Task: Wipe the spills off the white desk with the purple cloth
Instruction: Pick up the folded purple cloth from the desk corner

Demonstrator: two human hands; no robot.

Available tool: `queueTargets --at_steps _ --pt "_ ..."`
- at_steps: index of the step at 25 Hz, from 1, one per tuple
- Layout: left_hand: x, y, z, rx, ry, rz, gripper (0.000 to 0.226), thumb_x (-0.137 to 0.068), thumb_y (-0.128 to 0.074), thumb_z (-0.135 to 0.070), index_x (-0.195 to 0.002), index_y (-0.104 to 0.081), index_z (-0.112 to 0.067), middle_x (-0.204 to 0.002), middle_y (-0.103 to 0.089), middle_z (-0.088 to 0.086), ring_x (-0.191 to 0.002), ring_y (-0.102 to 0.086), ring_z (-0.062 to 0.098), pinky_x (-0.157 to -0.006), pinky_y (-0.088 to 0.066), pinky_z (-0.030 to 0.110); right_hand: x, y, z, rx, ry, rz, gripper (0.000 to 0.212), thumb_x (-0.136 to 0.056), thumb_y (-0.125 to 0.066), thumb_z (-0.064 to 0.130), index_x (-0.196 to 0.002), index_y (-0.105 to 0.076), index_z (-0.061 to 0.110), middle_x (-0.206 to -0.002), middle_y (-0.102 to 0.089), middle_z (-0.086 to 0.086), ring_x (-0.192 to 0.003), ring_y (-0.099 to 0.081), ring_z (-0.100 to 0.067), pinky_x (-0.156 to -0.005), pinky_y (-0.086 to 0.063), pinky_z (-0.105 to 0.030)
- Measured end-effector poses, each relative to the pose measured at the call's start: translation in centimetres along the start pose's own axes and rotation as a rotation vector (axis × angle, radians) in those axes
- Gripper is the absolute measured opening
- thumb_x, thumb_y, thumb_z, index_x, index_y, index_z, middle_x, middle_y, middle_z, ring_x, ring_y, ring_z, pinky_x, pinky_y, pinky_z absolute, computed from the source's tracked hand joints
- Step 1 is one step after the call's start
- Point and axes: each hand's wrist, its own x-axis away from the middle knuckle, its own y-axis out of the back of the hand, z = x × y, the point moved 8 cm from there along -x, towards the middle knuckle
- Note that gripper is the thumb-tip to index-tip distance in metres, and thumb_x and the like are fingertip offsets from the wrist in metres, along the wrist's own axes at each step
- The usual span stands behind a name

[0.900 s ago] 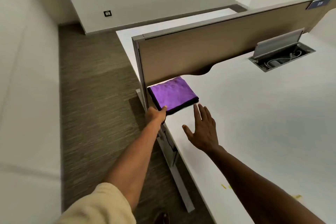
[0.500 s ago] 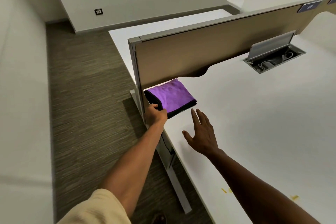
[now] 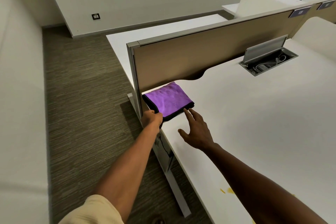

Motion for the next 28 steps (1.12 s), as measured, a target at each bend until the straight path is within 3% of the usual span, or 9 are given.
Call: queueTargets --at_steps 4,7,10,14,17,20,22,25,28 --pt "1.0 -0.5 -0.9 -0.041 -0.052 0.016 0.009 -0.088 -0.066 -0.003 -0.096 -0.069 -0.003 -0.1 -0.066 0.007 -0.083 -0.066 0.025 -0.069 -0.052 0.028 -0.2 -1.5 1.0 0.042 0.038 0.043 0.087 -0.092 -0.07 0.04 -0.162 -0.022 0.019 -0.167 -0.026 -0.011 -0.154 -0.024 -0.031 -0.119 -0.035 -0.047" --pt "0.2 -1.3 0.1 0.188 0.045 0.113 0.016 -0.091 -0.069 -0.014 -0.103 -0.072 -0.003 -0.105 -0.072 0.012 -0.086 -0.066 0.025 -0.062 -0.05 0.029 -1.9 -2.2 2.2 0.107 0.081 0.073 0.083 -0.095 -0.068 0.037 -0.161 -0.022 0.018 -0.168 -0.023 -0.01 -0.156 -0.017 -0.03 -0.122 -0.03 -0.049" --pt "-0.2 -1.8 1.0 0.554 0.196 0.255 0.033 -0.098 -0.064 -0.029 -0.122 -0.069 -0.008 -0.106 -0.072 0.01 -0.098 -0.069 0.026 -0.072 -0.051 0.031 -4.6 -2.9 3.3 0.156 0.078 0.138 0.083 -0.096 -0.068 0.039 -0.162 -0.021 0.018 -0.169 -0.023 -0.009 -0.157 -0.013 -0.029 -0.123 -0.023 -0.047" --pt "-0.5 -1.8 0.3 0.708 0.223 0.441 0.055 -0.102 -0.045 -0.055 -0.135 -0.06 -0.013 -0.124 -0.065 0.013 -0.12 -0.06 0.03 -0.101 -0.047 0.038 -7.2 -4.7 4.3 0.16 0.079 0.248 0.076 -0.088 -0.076 0.043 -0.151 -0.039 0.019 -0.146 -0.055 -0.01 -0.133 -0.053 -0.031 -0.106 -0.049 -0.044" --pt "-0.7 -1.1 0.1 0.631 0.166 0.493 0.066 -0.098 -0.042 -0.066 -0.134 -0.062 -0.014 -0.128 -0.066 0.013 -0.121 -0.06 0.03 -0.11 -0.045 0.045 -8.2 -4.9 4.5 0.17 0.062 0.132 0.045 -0.088 -0.076 0.039 -0.126 -0.058 0.022 -0.112 -0.07 -0.004 -0.1 -0.069 -0.026 -0.084 -0.059 -0.04" --pt "-0.7 -0.5 -0.1 0.58 0.117 0.537 0.069 -0.098 -0.04 -0.068 -0.14 -0.058 -0.017 -0.133 -0.065 0.012 -0.126 -0.057 0.03 -0.114 -0.039 0.049 -9.2 -4.1 4.5 0.088 0.039 0.025 0.019 -0.095 -0.068 0.025 -0.113 -0.067 0.02 -0.095 -0.074 -0.004 -0.087 -0.072 -0.026 -0.078 -0.06 -0.039" --pt "-0.9 0.2 -0.3 0.544 0.063 0.518 0.06 -0.102 -0.041 -0.06 -0.144 -0.054 -0.02 -0.133 -0.066 0.01 -0.126 -0.056 0.029 -0.107 -0.043 0.045 -9.9 -3.0 3.9 -0.03 0.004 0.003 0.022 -0.094 -0.066 0.014 -0.116 -0.071 0.016 -0.101 -0.076 -0.007 -0.092 -0.072 -0.029 -0.076 -0.057 -0.035" --pt "-1.5 1.8 -0.7 0.349 -0.128 0.375 0.049 -0.102 -0.059 -0.027 -0.149 -0.048 -0.023 -0.129 -0.063 0.007 -0.111 -0.06 0.02 -0.081 -0.049 0.031 -10.1 0.0 3.1 -0.191 -0.023 -0.029 0.03 -0.092 -0.065 0.007 -0.122 -0.069 0.013 -0.108 -0.075 -0.013 -0.098 -0.068 -0.033 -0.075 -0.043 -0.028" --pt "-0.2 3.2 -3.2 0.022 -0.471 0.191 0.079 -0.09 -0.073 -0.008 -0.157 -0.036 -0.028 -0.134 -0.045 -0.001 -0.118 -0.049 0.013 -0.094 -0.047 0.028 -10.1 3.6 2.5 -0.296 -0.025 0.015 0.03 -0.093 -0.065 0.011 -0.123 -0.066 0.018 -0.103 -0.074 -0.014 -0.096 -0.067 -0.036 -0.079 -0.051 -0.037"
